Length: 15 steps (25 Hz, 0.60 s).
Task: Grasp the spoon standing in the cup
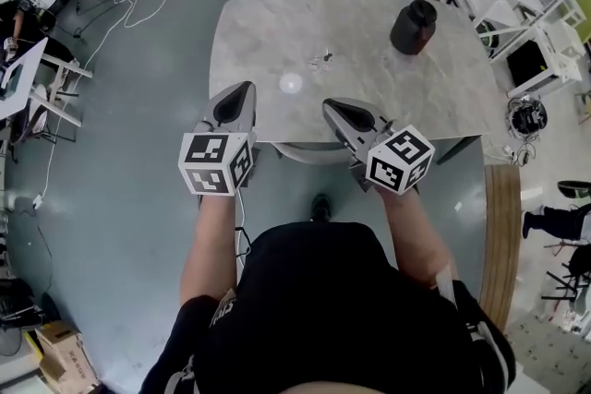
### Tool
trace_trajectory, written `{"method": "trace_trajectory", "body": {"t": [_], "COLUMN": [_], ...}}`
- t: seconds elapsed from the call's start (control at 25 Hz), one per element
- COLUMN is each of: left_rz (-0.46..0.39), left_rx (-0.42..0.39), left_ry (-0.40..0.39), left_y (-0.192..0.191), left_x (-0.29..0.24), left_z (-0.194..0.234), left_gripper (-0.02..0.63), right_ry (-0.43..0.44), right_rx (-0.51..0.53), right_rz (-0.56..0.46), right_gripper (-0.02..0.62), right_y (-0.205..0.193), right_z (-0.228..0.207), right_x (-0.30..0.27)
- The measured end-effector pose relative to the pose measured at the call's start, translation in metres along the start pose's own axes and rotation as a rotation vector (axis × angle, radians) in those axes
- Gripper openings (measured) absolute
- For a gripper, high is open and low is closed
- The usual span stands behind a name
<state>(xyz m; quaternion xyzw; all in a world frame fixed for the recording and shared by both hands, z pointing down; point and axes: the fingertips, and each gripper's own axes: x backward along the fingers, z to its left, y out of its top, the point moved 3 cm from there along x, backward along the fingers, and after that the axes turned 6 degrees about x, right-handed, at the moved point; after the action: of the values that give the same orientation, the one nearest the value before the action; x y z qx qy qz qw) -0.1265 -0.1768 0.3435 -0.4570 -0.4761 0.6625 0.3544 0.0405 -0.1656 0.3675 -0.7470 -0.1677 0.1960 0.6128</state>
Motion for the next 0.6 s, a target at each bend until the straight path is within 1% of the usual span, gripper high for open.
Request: {"method": "trace_trajectory", "body": {"t": [0.16, 0.28, 0.48, 0.6], "left_rz": [-0.020, -0.014, -0.017, -0.017], "left_rx": [-0.013, -0.017, 0.015, 0.026], "left_ry": [0.011, 0.006, 0.008, -0.003], "left_y": [0.013, 0.013, 0.012, 0.012], "left_x": [-0.012, -0.019, -0.028, -0.038], "left_z": [-0.005, -0.009, 0.005, 0.015], "left_gripper": [0.009, 0.009, 0.009, 0.009], "right_ry": [0.001, -0.003, 0.017, 0.006], "right_rx": [0.003, -0.010, -0.007, -0.012], "right_rz": [-0.018, -0.025, -0.004, 0.010], "right_gripper": [-0.005, -0.005, -0.005, -0.005], "right_y": [0.009, 0.012, 0.010, 0.009], "right_z": [-0.022, -0.034, -0.033, -0.040], "right_x": [0.004, 0.004, -0.009, -0.020]}}
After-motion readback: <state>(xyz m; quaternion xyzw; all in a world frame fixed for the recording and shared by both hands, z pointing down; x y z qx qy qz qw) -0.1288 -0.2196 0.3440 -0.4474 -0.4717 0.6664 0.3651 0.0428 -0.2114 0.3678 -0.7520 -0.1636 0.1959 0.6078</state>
